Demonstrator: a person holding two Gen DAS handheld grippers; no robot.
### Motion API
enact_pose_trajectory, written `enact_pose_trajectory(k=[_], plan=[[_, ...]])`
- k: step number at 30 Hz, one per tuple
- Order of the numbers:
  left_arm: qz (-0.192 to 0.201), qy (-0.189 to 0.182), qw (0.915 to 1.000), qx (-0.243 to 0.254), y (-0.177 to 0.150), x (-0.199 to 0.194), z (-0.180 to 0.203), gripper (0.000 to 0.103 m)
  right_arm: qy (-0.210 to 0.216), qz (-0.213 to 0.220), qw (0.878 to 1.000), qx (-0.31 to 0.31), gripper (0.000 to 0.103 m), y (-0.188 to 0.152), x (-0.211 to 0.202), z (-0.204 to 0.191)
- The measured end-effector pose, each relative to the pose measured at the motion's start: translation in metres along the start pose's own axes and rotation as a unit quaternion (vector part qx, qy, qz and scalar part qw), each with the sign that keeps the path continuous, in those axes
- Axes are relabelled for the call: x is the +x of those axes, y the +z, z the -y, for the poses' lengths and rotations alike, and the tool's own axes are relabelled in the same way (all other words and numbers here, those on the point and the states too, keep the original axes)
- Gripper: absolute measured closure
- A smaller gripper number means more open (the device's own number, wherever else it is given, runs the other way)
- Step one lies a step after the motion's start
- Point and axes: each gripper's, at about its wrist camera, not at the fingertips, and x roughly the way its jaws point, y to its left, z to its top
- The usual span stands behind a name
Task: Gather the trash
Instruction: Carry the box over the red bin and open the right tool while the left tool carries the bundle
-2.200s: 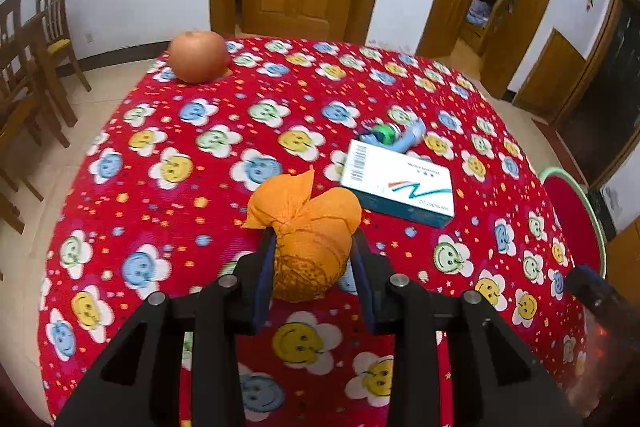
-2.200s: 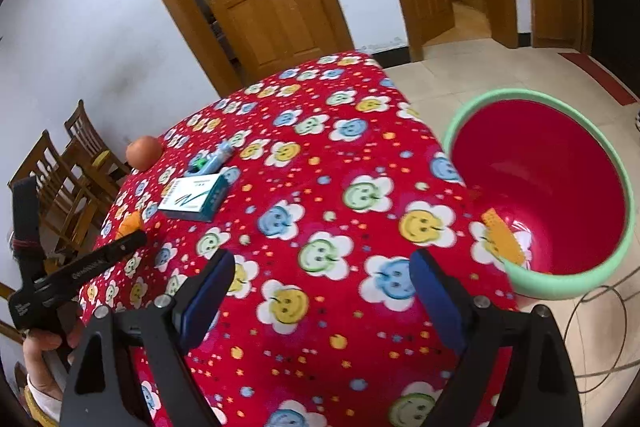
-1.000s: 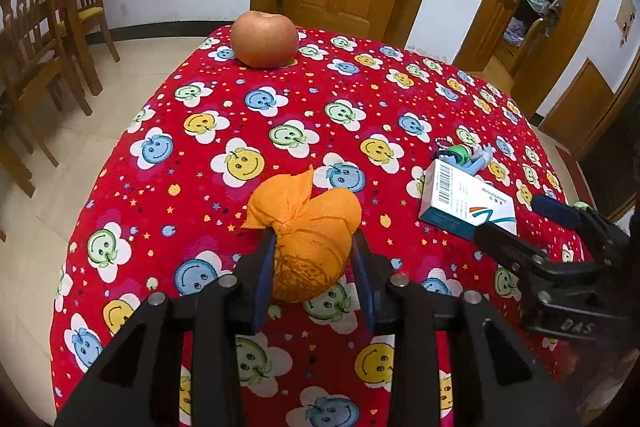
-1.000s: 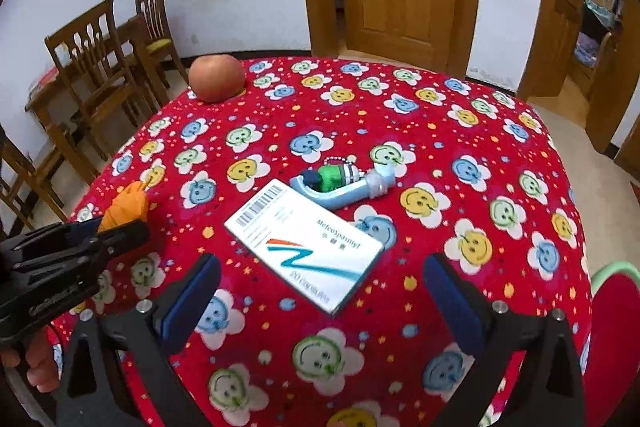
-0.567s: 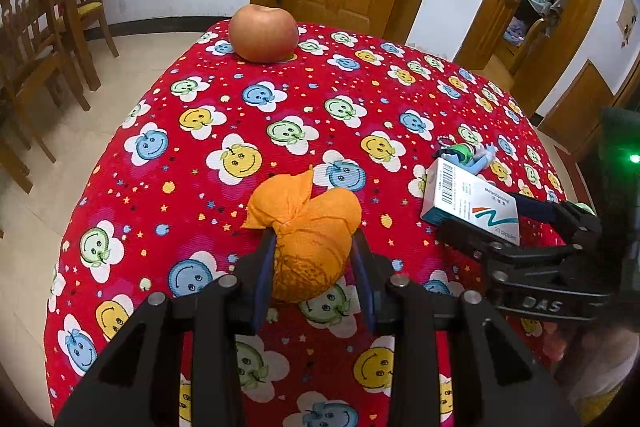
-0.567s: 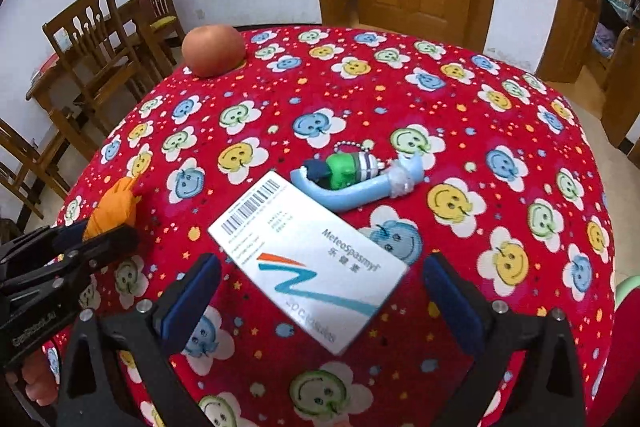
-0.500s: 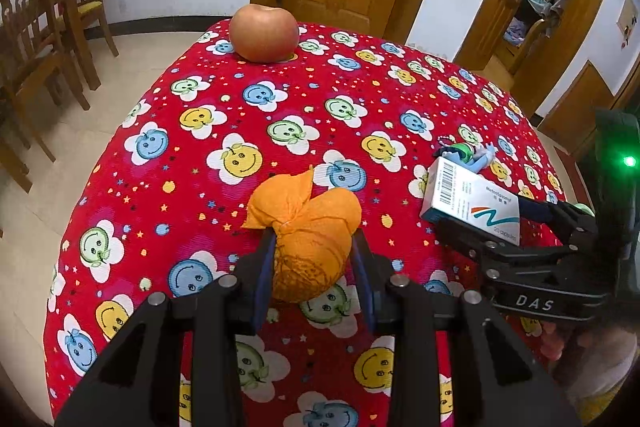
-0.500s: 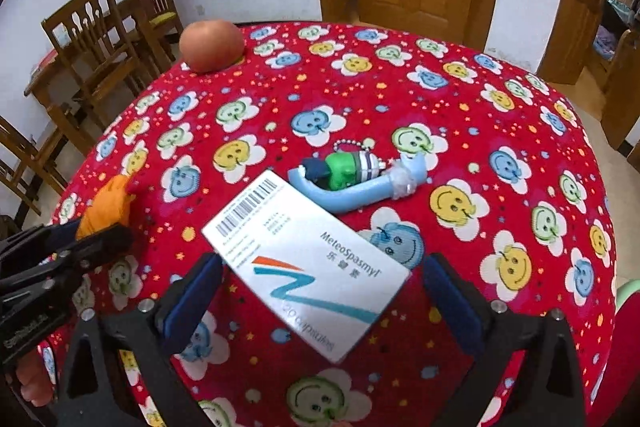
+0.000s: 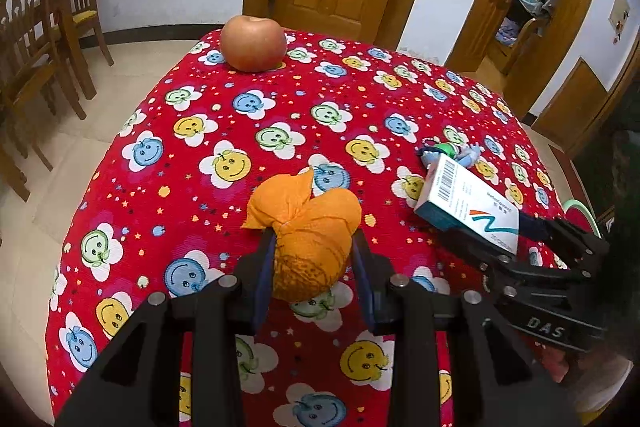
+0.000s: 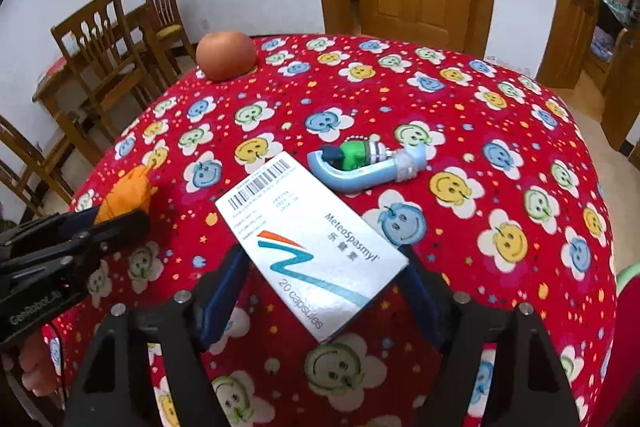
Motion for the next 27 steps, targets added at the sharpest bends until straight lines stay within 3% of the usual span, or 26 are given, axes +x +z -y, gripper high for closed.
enact_pose_trajectory(k=[12,27], plan=[[0.011,-0.014,0.9997,0.014,-0.001,-0.014,0.016,0.067,0.007,0.045,0.997,0.063,0.028,-0.025,-0.042,0.016],[0.027,-0.046,0.9975,0.046,-0.002,-0.034,0.055,0.067,-0.019,0.104,0.987,0.12,0.028,-0.054,-0.108,0.048]])
